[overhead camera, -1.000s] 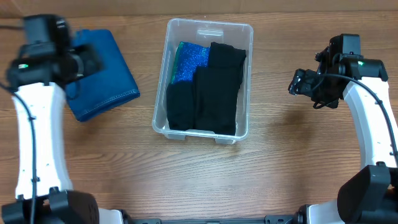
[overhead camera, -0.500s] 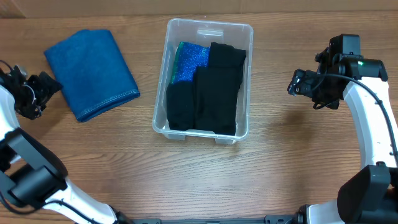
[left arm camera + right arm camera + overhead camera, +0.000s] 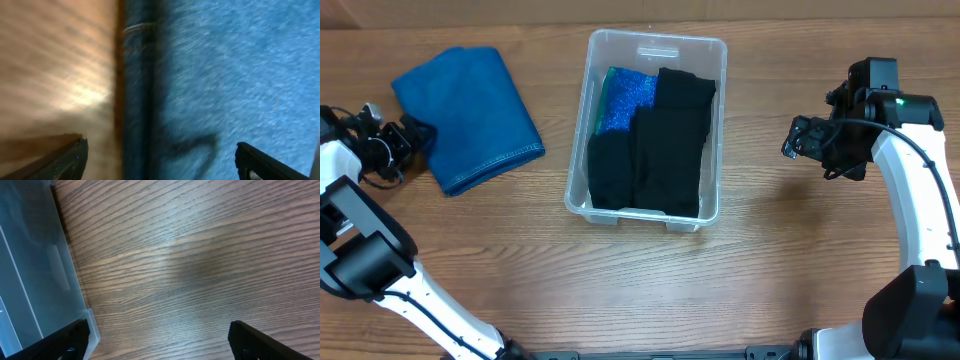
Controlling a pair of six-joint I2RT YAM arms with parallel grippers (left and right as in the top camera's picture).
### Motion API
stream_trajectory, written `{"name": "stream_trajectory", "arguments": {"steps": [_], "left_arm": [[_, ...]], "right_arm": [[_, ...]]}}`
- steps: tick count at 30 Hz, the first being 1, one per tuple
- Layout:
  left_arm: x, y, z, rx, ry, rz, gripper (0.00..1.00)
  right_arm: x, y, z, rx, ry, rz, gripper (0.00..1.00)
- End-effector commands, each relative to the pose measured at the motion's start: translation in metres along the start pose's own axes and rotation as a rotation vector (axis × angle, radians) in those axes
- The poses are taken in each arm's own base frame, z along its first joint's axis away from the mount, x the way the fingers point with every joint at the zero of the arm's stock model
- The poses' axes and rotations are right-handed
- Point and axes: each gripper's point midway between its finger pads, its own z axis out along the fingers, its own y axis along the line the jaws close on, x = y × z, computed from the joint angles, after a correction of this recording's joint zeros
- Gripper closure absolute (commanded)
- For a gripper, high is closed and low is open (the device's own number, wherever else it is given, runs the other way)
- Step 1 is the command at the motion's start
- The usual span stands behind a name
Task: Pack container
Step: 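Grasp the teal towel edge with the left gripper and lift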
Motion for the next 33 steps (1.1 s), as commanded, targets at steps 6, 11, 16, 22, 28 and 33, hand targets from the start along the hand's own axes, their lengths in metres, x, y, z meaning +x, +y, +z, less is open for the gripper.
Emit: {"name": "stream_trajectory", "arguments": {"steps": [6, 11, 16, 22, 28, 33], "left_arm": [[0.049, -0.052, 0.065, 0.088, 0.16, 0.022, 0.12], [0.055, -0.062, 0.068, 0.091, 0.184, -0.06, 0.63], [0.056, -0.077, 0.057, 0.166, 0.203, -0.075, 0.96], [0.024, -0.136, -0.011, 0.206, 0.074, 0.08, 0.96], [0.004, -0.249, -0.134, 0.229, -0.208, 0.343, 0.96], [0.049, -0.343, -0.185, 0.302, -0.294, 0.535, 0.96]], "right_arm": [[-0.007, 0.004, -0.009, -0.02, -0.032, 0.018, 0.07], [-0.006, 0.004, -0.009, -0.018, -0.029, 0.018, 0.07], [-0.006, 0.004, -0.009, -0.018, -0.029, 0.018, 0.07], [-0.006, 0.004, -0.009, -0.018, -0.029, 0.017, 0.07], [-0.008, 0.004, -0.009, -0.02, -0.037, 0.016, 0.07], [-0.01, 0.005, -0.009, -0.022, -0.044, 0.015, 0.07]]}}
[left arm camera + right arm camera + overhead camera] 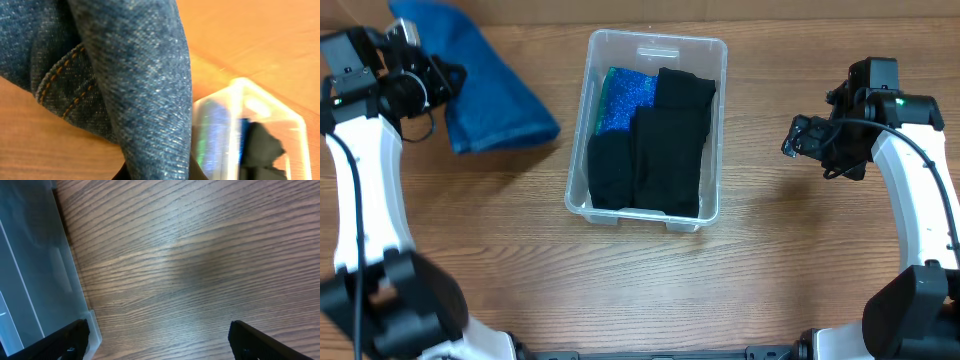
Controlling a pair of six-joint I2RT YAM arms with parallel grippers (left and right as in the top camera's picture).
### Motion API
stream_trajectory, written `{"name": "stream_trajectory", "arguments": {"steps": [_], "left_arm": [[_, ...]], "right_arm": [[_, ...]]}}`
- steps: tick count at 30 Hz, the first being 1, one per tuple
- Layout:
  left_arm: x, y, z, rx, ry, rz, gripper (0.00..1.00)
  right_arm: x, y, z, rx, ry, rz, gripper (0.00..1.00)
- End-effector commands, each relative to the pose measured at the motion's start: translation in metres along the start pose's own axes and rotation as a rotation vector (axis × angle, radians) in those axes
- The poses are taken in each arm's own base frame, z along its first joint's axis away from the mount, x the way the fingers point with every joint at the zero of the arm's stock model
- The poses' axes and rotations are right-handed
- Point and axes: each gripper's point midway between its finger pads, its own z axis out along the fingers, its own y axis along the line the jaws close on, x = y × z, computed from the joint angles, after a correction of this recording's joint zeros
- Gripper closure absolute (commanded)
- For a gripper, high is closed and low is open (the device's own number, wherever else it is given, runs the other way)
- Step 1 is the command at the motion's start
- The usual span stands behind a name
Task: Pack container
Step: 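Grasp the teal towel edge with the left gripper and lift, then carry the teal towel over the bin and lower it on top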
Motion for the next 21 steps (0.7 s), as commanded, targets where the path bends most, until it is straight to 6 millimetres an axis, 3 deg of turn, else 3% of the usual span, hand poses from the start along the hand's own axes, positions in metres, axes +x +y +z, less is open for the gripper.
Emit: {"name": "stream_trajectory", "arguments": {"steps": [1, 5, 8, 11, 16, 21], "left_arm": [[-0.007, -0.126, -0.049, 0.18, -0.116, 0.23, 0.96], [0.032, -0.221, -0.046, 0.333, -0.091, 0.374, 0.96], [0.067, -0.273, -0.034, 0.366, -0.077, 0.46, 0.96], [0.095, -0.306, -0.024, 0.417, -0.048, 0.507, 0.96], [0.131, -0.325, -0.003, 0.448, 0.045, 0.483, 0.96], [0.167, -0.309, 0.034, 0.392, 0.184, 0.477, 0.96]], "right_arm": [[-0.008, 0.004, -0.009, -0.017, -0.036, 0.007, 0.07], [-0.008, 0.004, -0.009, -0.016, -0.037, -0.012, 0.07], [-0.008, 0.004, -0.009, -0.016, -0.037, -0.019, 0.07], [-0.008, 0.004, -0.009, -0.016, -0.037, -0.024, 0.06], [-0.008, 0.004, -0.009, -0.015, -0.037, -0.048, 0.06], [-0.008, 0.004, -0.009, -0.015, -0.037, -0.048, 0.06]]}}
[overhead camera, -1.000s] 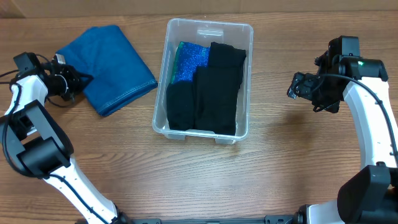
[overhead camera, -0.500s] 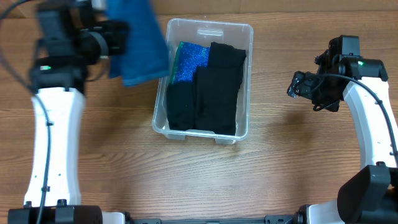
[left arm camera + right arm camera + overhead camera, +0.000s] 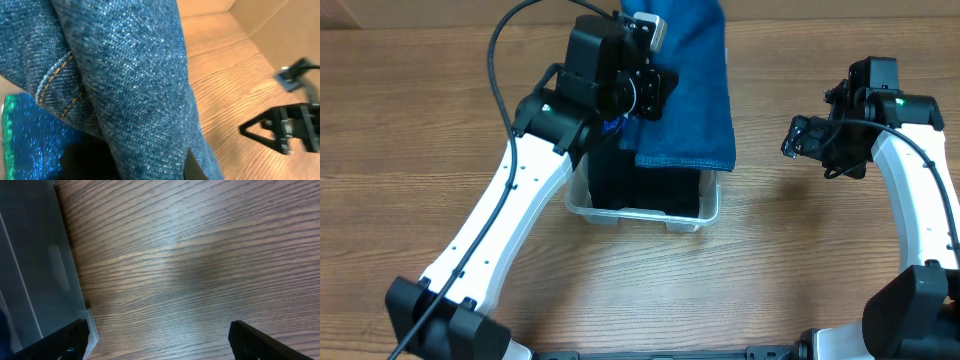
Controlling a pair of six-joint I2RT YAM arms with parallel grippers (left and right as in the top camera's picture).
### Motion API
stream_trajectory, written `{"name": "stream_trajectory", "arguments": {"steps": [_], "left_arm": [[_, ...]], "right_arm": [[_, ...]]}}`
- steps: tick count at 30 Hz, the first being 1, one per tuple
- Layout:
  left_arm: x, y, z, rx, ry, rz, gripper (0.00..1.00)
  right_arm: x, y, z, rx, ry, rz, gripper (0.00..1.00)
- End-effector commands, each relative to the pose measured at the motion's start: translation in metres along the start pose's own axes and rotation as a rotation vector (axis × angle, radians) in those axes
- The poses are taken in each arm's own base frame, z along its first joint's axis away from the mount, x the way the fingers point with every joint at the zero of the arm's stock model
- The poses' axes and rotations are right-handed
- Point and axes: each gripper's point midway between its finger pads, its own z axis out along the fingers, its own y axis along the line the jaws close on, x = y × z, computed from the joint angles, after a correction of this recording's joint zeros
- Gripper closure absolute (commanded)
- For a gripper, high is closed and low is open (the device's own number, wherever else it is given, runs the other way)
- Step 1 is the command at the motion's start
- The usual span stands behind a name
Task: Pack container
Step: 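Carry the teal towel over the bin and lower it on top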
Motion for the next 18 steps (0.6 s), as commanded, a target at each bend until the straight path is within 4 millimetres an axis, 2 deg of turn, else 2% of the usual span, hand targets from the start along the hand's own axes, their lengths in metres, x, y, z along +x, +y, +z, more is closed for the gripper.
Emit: {"name": "stream_trajectory", "arguments": {"steps": [1, 4, 8, 11, 12, 15, 18], "left_arm": [[0.005, -0.008, 0.014, 0.027, 0.031, -0.002, 0.96], [0.016, -0.001, 0.024, 0.015, 0.072, -0.016, 0.96], [0.014, 0.008, 0.021, 0.0, 0.067, -0.028, 0.96], [0.02, 0.02, 0.018, -0.029, 0.097, -0.054, 0.96], [0.024, 0.027, 0.016, -0.049, 0.112, -0.066, 0.95], [0.037, 0.062, 0.007, -0.174, 0.162, -0.106, 0.94], [0.047, 0.082, 0.009, -0.212, 0.206, -0.109, 0.93]], "right_arm": [[-0.008, 0.003, -0.009, -0.015, -0.035, -0.013, 0.06], [-0.008, 0.003, -0.009, -0.015, -0.035, -0.013, 0.06], [-0.007, 0.003, -0.009, -0.014, -0.035, -0.013, 0.06], [-0.007, 0.003, -0.009, -0.014, -0.035, -0.013, 0.06], [-0.007, 0.003, -0.009, -0.014, -0.035, -0.013, 0.06], [-0.007, 0.003, -0.009, -0.014, -0.035, -0.013, 0.06], [-0.007, 0.003, -0.009, -0.015, -0.034, -0.013, 0.06]]}}
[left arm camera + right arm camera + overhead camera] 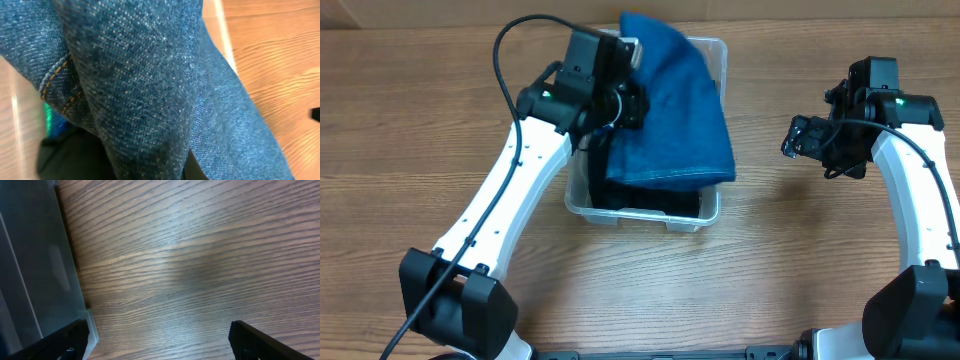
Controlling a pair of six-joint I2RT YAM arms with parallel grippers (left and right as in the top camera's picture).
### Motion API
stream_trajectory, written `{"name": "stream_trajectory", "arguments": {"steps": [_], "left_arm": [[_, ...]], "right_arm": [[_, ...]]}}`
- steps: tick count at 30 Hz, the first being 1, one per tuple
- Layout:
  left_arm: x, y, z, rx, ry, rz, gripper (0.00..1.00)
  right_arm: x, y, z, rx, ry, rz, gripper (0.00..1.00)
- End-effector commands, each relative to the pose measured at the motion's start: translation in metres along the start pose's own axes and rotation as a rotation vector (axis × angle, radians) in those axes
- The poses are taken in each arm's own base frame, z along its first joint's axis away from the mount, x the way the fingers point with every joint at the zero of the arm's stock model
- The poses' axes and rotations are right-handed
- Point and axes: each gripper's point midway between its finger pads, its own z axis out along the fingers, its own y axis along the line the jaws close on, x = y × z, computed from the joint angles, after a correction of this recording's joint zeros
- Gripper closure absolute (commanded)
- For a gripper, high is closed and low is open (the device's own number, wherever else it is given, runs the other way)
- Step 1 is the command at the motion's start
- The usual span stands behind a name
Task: Pack container
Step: 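Carry the teal towel over the bin and lower it on top, then press the teal towel down into the bin with the left gripper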
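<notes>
A clear plastic container (710, 205) stands mid-table with black clothes (650, 203) inside. Blue folded jeans (670, 110) drape over its top and right side, filling the left wrist view as denim (150, 75) with orange stitching. My left gripper (620, 95) is shut on the jeans over the container's far left; its fingers are hidden by cloth. My right gripper (157, 340) is open over bare wood to the right of the container, whose wall (35, 270) shows at the left of the right wrist view.
The wooden table (800, 270) surrounds the container. A green-blue glittery item (48, 117) peeks out under the jeans inside the container. The right arm (910, 190) stands along the right edge.
The left gripper has come down and slightly left with the jeans, which now lie lower, draped over the container's contents. The right arm has not moved.
The jeans lay flat on the table at far left with my left gripper open at their edge. Then the gripper held them lifted at the far left. Later they hung over the container, and now they rest on it.
</notes>
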Motion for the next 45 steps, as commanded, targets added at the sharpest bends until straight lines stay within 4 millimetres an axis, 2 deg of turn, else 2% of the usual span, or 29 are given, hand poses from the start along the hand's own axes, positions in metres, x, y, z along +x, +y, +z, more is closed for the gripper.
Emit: {"name": "stream_trajectory", "arguments": {"steps": [1, 3, 6, 9, 13, 15, 18, 20, 22, 23, 24, 26, 28, 29, 31, 32, 34, 37, 41, 43, 45], "left_arm": [[-0.007, 0.022, 0.004, -0.052, 0.0, 0.021, 0.92], [0.001, 0.034, 0.019, -0.068, 0.043, 0.013, 0.89], [0.013, 0.049, 0.044, -0.086, 0.103, -0.006, 0.69], [0.031, 0.063, 0.064, -0.113, 0.177, -0.007, 0.59], [0.029, 0.091, 0.058, -0.223, 0.171, -0.012, 0.54], [0.025, 0.099, 0.054, -0.225, 0.159, -0.029, 0.39], [0.023, 0.103, 0.05, -0.231, 0.152, -0.034, 0.43], [0.012, 0.097, 0.041, -0.221, 0.12, -0.027, 0.51], [-0.011, 0.08, 0.023, -0.19, 0.047, -0.002, 0.5], [-0.031, 0.067, 0.006, -0.174, -0.021, 0.021, 0.5], [-0.059, 0.047, -0.021, -0.15, -0.121, 0.062, 0.51], [-0.084, 0.021, -0.047, -0.118, -0.221, 0.125, 0.52], [-0.098, 0.0, -0.057, -0.091, -0.282, 0.188, 0.55], [-0.1, -0.008, -0.053, -0.085, -0.292, 0.222, 0.63], [-0.096, -0.011, -0.035, -0.09, -0.269, 0.23, 0.72], [-0.093, -0.011, -0.023, -0.088, -0.251, 0.23, 0.73], [-0.084, -0.01, 0.014, -0.078, -0.2, 0.228, 0.77], [-0.068, 0.005, 0.067, -0.087, -0.129, 0.191, 0.78], [-0.031, 0.043, 0.136, -0.125, 0.004, 0.072, 0.77], [-0.001, 0.062, 0.165, -0.148, 0.097, 0.007, 0.71], [0.022, 0.066, 0.179, -0.107, 0.179, -0.032, 0.73]], "right_arm": [[-0.007, 0.003, -0.009, -0.014, -0.034, -0.012, 0.06], [-0.007, 0.003, -0.009, -0.014, -0.034, -0.012, 0.06], [-0.007, 0.003, -0.009, -0.014, -0.034, -0.013, 0.06], [-0.007, 0.003, -0.009, -0.014, -0.033, -0.012, 0.06], [-0.006, 0.003, -0.009, -0.013, -0.03, -0.012, 0.06], [-0.006, 0.003, -0.009, -0.014, -0.031, -0.012, 0.06], [-0.007, 0.003, -0.009, -0.014, -0.032, -0.012, 0.06], [-0.007, 0.003, -0.009, -0.014, -0.033, -0.012, 0.06], [-0.007, 0.003, -0.009, -0.014, -0.035, -0.013, 0.06], [-0.008, 0.003, -0.009, -0.015, -0.037, -0.013, 0.06], [-0.008, 0.003, -0.009, -0.015, -0.038, -0.013, 0.06], [-0.008, 0.003, -0.009, -0.015, -0.038, -0.013, 0.06], [-0.008, 0.003, -0.009, -0.015, -0.038, -0.013, 0.06], [-0.008, 0.003, -0.009, -0.015, -0.038, -0.013, 0.06], [-0.008, 0.003, -0.009, -0.015, -0.038, -0.013, 0.06], [-0.008, 0.003, -0.009, -0.015, -0.037, -0.013, 0.06], [-0.008, 0.003, -0.009, -0.015, -0.037, -0.013, 0.06], [-0.006, 0.003, -0.009, -0.014, -0.03, -0.012, 0.06], [-0.005, 0.003, -0.009, -0.013, -0.025, -0.011, 0.06], [-0.005, 0.003, -0.009, -0.013, -0.025, -0.011, 0.06], [-0.005, 0.003, -0.009, -0.013, -0.025, -0.011, 0.06]]}}
